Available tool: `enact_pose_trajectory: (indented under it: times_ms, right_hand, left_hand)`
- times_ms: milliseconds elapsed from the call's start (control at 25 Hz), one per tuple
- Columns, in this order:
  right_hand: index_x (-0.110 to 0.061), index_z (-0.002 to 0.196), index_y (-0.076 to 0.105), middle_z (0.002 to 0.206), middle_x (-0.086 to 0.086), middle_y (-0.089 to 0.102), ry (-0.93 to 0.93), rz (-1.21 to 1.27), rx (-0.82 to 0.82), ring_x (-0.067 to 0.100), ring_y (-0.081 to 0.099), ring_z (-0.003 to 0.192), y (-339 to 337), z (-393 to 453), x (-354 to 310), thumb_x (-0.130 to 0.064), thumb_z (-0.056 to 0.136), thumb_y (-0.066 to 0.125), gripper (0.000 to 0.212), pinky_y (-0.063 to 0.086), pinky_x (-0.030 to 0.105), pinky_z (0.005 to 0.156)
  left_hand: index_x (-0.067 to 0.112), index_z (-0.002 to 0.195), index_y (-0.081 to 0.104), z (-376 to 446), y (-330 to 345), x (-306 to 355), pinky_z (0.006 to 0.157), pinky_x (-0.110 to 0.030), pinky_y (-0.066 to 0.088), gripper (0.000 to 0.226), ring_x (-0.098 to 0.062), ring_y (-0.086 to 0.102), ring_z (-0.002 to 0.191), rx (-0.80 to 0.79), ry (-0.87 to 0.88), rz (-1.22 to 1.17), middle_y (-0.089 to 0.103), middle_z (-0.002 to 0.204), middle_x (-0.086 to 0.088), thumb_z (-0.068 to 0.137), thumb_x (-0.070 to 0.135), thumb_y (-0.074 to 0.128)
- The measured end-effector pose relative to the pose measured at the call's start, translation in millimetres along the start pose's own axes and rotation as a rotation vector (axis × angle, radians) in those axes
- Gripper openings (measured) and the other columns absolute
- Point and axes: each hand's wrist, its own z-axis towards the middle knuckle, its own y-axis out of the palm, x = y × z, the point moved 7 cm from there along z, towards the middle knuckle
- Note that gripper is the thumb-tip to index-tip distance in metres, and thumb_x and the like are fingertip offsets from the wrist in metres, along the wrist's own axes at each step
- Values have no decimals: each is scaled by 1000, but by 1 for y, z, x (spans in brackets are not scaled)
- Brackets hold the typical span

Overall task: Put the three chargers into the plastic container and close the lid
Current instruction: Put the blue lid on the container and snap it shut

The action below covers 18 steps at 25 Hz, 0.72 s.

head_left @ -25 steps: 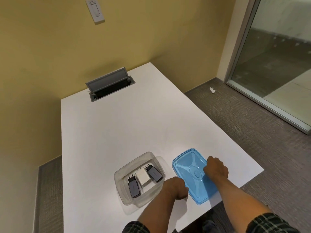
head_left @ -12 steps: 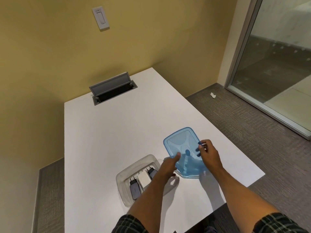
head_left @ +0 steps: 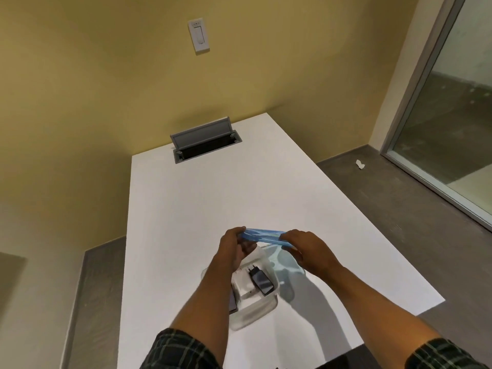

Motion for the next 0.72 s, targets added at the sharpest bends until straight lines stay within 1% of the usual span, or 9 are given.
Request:
enact_pose_trajectory:
  times_ms: [80, 160, 240, 320, 400, 520, 600, 640, 720]
  right_hand:
    - [-26, 114, 63, 112, -7, 68, -15, 32, -29, 22, 67, 87, 10, 1, -5, -38, 90, 67, 27, 52, 32, 73]
    - [-29, 121, 61, 121, -14, 64, 66, 151, -27, 11, 65, 103, 12, -1, -3, -51, 85, 69, 42, 49, 25, 86]
    - [-34, 130, 56, 130, -21, 58, 241, 335, -18, -1, 56, 116, 13, -3, 2, -56, 83, 71, 54, 44, 20, 96]
    - [-38, 139, 46, 135, -24, 50, 458, 483, -5, -4, 52, 119, 20, -4, 9, -58, 87, 65, 59, 42, 22, 98]
    - [-36, 144, 42, 131, -19, 53, 626, 600, 19, 3, 59, 111, 31, -5, 16, -55, 91, 61, 60, 47, 26, 93]
    - [-30, 136, 55, 107, -7, 67, 695, 710, -80, 16, 70, 85, 49, 1, 10, -42, 92, 65, 46, 52, 20, 71]
    - [-27, 129, 62, 97, -1, 68, 686, 718, -121, 18, 66, 72, 59, 2, 4, -32, 91, 70, 39, 50, 14, 57]
    - [-27, 127, 64, 96, 0, 68, 690, 724, -125, 16, 64, 70, 64, 1, 2, -30, 90, 71, 38, 50, 13, 54]
    - [-29, 126, 65, 96, 0, 69, 684, 684, -143, 14, 63, 74, 72, -2, 0, -34, 88, 72, 38, 50, 14, 54]
  left_hand:
    - [-4, 121, 54, -5, -15, 6, 53, -32, 60, 31, -30, 73, 64, 24, 15, -32, 67, 105, -23, 91, -1, 46]
    - [-6, 114, 57, -17, -25, 9, 52, -35, 61, 31, -38, 74, 70, 1, 13, -41, 66, 116, -27, 90, -7, 38]
    - [-3, 106, 60, -26, -41, 11, 49, -34, 58, 30, -43, 71, 76, -1, 16, -30, 68, 110, -26, 89, -8, 35]
    - [-1, 107, 62, -31, -59, 11, 50, -32, 56, 31, -41, 72, 71, 29, 15, 15, 72, 95, -22, 88, -5, 37]
    - [-2, 104, 64, -34, -71, 6, 49, -32, 57, 31, -40, 72, 65, 30, -1, 14, 73, 89, -24, 88, -4, 37]
    - [-4, 98, 64, -35, -94, -4, 50, -33, 57, 31, -40, 69, 71, 71, 11, 30, 68, 96, -27, 85, -8, 36]
    - [-2, 95, 65, -34, -113, -8, 62, -35, 58, 24, -34, 64, 71, 156, 43, 230, 65, 90, -21, 79, -4, 46]
    - [-1, 93, 65, -34, -124, -8, 66, -36, 56, 23, -31, 62, 68, 206, 68, 374, 63, 86, -19, 74, 1, 53]
    - [2, 85, 65, -40, -137, -7, 59, -31, 53, 21, -25, 61, 58, 273, 128, 643, 62, 78, -14, 67, 9, 59]
